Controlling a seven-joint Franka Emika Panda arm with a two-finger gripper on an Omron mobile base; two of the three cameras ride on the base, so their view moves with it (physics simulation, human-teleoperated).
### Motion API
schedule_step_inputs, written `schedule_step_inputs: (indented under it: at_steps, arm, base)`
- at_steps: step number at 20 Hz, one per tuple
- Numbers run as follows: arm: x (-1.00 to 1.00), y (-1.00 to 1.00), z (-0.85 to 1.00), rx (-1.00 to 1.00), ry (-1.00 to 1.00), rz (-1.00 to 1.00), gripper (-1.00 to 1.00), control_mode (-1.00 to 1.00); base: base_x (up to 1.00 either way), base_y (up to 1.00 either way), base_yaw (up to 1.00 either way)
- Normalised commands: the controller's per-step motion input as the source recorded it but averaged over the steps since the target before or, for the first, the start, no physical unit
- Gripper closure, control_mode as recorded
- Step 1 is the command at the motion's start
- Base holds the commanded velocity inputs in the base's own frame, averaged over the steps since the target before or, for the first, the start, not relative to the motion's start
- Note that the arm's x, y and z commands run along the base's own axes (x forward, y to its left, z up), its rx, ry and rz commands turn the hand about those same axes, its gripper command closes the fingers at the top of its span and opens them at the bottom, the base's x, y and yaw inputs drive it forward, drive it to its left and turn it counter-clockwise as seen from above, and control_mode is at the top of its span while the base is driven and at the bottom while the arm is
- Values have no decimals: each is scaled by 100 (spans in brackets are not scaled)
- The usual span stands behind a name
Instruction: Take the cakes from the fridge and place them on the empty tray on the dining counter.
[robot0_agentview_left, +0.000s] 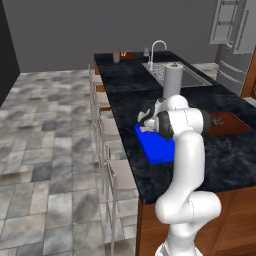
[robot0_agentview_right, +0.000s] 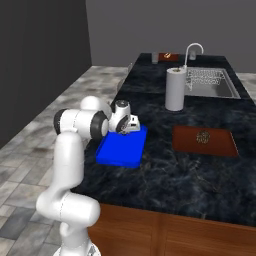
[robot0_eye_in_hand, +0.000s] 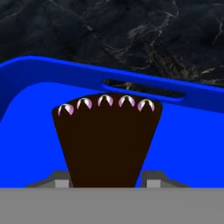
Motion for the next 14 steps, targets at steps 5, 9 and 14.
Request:
schedule_step_inputs:
  at_steps: [5,9,14]
  arm:
    - [0,0,-5,0,9,0,-100,-100]
    - [0,0,0,0,12,0,-100,-100]
    - [-13,-1,29,0,6,0,-100,-100]
  base:
    - [0,0,0]
    - [0,0,0]
    - [0,0,0]
